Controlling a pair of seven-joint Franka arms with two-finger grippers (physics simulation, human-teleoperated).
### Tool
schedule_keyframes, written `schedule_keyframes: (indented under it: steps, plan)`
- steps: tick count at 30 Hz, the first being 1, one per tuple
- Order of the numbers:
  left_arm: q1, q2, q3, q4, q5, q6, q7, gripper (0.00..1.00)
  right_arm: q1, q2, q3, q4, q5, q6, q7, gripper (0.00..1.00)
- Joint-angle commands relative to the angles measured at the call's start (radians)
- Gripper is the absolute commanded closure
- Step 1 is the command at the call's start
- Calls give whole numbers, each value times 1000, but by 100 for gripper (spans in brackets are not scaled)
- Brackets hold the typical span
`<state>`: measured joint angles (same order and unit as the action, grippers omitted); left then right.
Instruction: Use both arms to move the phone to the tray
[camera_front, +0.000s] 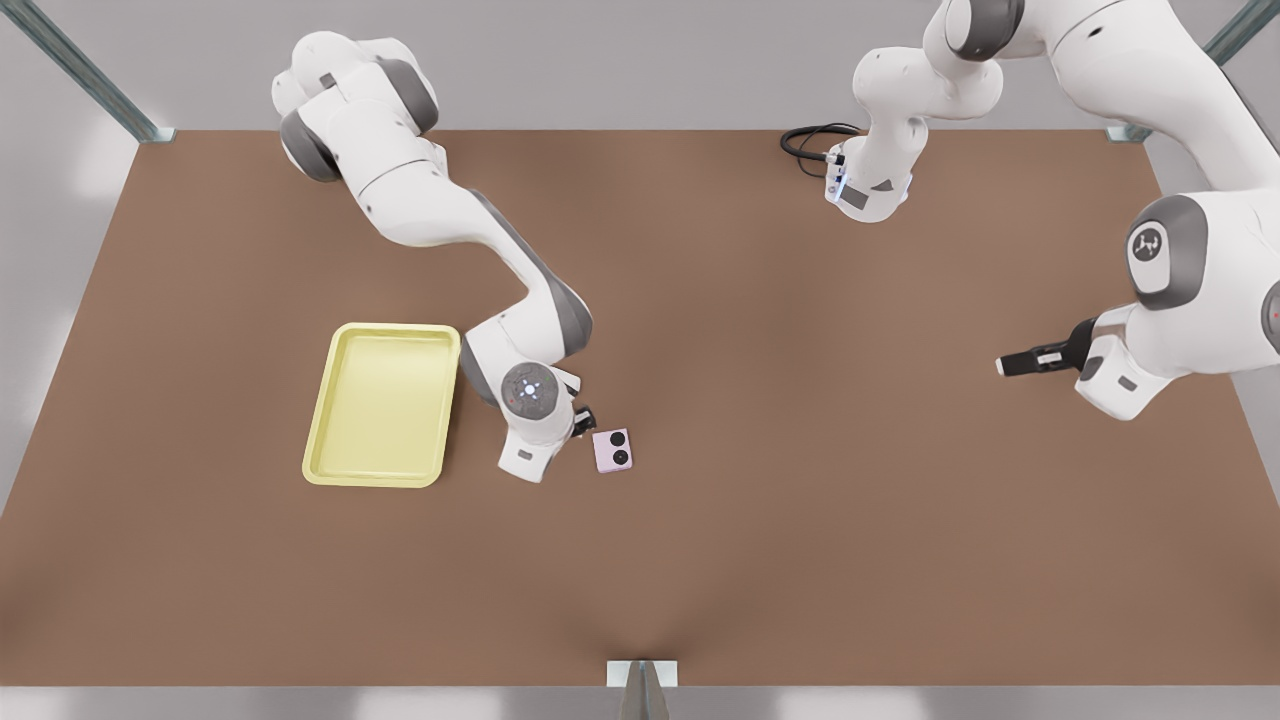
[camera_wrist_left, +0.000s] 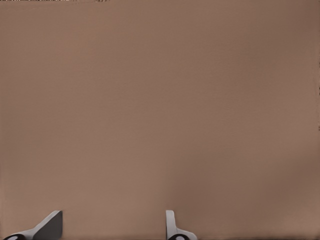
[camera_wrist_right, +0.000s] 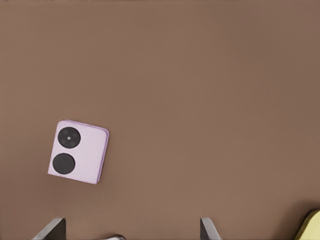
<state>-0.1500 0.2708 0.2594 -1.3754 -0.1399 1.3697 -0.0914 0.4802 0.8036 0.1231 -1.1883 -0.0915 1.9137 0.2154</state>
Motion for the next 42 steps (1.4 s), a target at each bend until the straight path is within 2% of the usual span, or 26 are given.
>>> schedule_keyframes:
  steps: [1,6,8,11,14,15,17,18,19,20,22,42]
  plan:
    - [0,-5,0,1,3,-14,309,0,31,55,-22,62,-1,18,435,0]
    - [0,-7,0,1,3,-67,322,0,71,172,-17,180,12,24,464,0]
    - [0,-10,-2,6,8,-72,315,0,69,175,-14,167,52,42,502,0]
    - [0,-13,0,6,9,-95,319,0,55,174,-16,87,121,177,489,0]
    - [1,-18,-2,6,9,-112,312,0,52,181,-17,99,125,179,463,0]
    - [-3,-16,-28,7,3,-113,308,0,54,195,-17,119,125,179,423,0]
    - [-8,-5,-206,96,19,-115,305,0,63,207,-20,142,125,174,375,0]
    - [9,-5,-215,95,-19,-164,305,0,67,209,-23,145,124,174,364,0]
    - [63,14,-129,101,-249,-205,311,0,71,213,-23,147,122,169,357,0]
    - [43,-7,-158,173,-138,-198,297,0,72,217,-23,148,121,168,338,0]
    - [43,7,-167,173,-116,-192,303,0,78,215,-19,144,118,165,318,0]
    - [43,44,-172,167,-112,-185,309,0,107,246,-22,107,50,177,58,0]
